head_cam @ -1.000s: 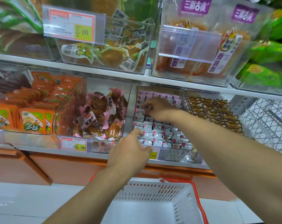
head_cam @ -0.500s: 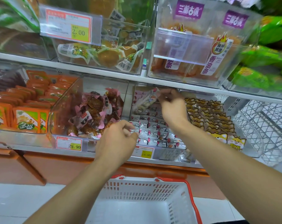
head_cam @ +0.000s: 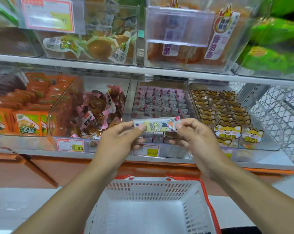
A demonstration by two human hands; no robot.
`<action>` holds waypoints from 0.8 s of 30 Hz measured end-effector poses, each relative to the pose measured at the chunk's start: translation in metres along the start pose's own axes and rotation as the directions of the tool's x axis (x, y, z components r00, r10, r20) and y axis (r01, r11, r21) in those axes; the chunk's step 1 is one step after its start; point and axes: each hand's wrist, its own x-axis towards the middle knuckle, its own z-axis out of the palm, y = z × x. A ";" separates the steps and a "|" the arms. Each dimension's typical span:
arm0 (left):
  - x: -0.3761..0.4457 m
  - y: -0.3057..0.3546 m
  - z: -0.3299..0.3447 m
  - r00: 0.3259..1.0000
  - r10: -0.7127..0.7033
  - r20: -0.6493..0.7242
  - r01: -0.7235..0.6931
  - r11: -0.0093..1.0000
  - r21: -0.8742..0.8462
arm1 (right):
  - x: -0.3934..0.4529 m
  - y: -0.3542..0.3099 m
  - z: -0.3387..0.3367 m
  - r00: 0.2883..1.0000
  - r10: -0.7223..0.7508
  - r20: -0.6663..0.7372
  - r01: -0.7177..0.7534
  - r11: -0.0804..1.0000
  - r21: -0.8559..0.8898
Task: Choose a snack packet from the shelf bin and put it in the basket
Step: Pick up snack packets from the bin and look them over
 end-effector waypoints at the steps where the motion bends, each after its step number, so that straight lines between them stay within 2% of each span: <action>1: -0.001 -0.002 0.000 1.000 0.006 -0.002 -0.006 1.000 0.001 | -0.001 0.000 -0.003 1.000 0.001 0.016 -0.001 1.000 -0.008; 6: -0.001 -0.009 -0.004 0.999 -0.031 -0.015 0.031 1.000 -0.002 | -0.008 0.009 -0.010 0.999 0.014 0.031 -0.013 0.999 -0.047; 11: 0.002 -0.006 0.003 0.986 -0.169 0.006 0.164 0.947 -0.276 | -0.005 0.008 -0.011 0.997 0.069 0.017 -0.069 0.998 0.002; 13: 0.003 -0.007 0.005 0.977 -0.211 0.019 0.205 0.919 -0.337 | -0.003 0.008 -0.012 0.995 0.100 0.008 -0.100 0.995 0.014; 16: 0.005 -0.010 0.004 0.971 -0.238 0.028 0.234 0.918 -0.319 | -0.004 0.007 -0.012 0.991 0.131 -0.010 -0.130 0.989 0.067; 20: 0.007 -0.013 0.004 0.980 -0.196 -0.024 0.180 0.937 -0.300 | -0.006 0.004 -0.013 0.994 0.106 -0.035 -0.103 0.991 0.081; 24: 0.007 -0.017 0.005 0.979 -0.203 -0.029 0.182 0.924 -0.337 | -0.008 0.003 -0.014 0.995 0.099 0.008 -0.099 0.989 0.110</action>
